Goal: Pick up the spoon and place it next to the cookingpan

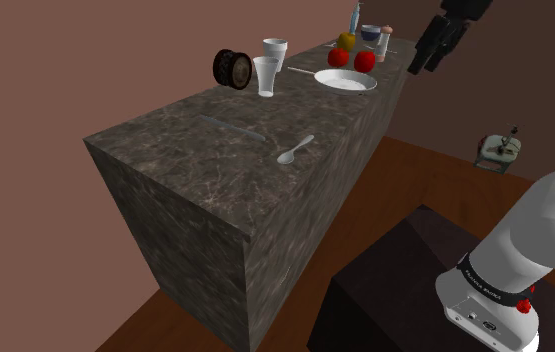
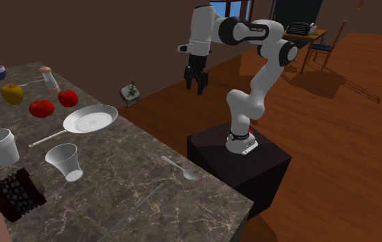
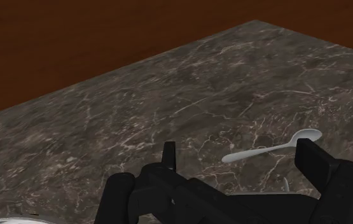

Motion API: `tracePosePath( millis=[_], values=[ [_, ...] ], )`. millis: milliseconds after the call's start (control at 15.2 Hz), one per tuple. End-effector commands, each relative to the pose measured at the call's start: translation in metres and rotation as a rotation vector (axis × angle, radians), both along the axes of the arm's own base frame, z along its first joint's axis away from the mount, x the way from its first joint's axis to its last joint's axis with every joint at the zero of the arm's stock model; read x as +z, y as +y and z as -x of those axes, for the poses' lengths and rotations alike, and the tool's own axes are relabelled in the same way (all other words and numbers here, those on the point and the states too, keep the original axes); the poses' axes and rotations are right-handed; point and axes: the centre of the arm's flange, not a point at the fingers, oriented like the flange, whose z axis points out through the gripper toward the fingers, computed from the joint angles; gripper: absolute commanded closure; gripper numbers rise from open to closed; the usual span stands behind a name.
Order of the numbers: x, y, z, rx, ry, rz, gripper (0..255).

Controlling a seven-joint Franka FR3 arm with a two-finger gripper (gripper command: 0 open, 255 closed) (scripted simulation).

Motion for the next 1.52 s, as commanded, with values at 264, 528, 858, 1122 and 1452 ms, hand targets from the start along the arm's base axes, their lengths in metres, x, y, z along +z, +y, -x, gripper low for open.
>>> tracePosePath(
  millis=[264, 528, 858, 1122, 1452],
  values=[
    [-0.025, 0.039, -0.029, 0.036, 0.002, 0.021, 0],
    [-0.052, 0.078, -0.057, 0.072, 0.005, 0.042, 0],
    [-0.086, 0.127, -0.090, 0.118, 0.008, 0.069, 0],
    [-0.114, 0.167, -0.114, 0.154, 0.010, 0.090, 0],
    [-0.150, 0.217, -0.142, 0.199, 0.013, 0.116, 0]
  ],
)
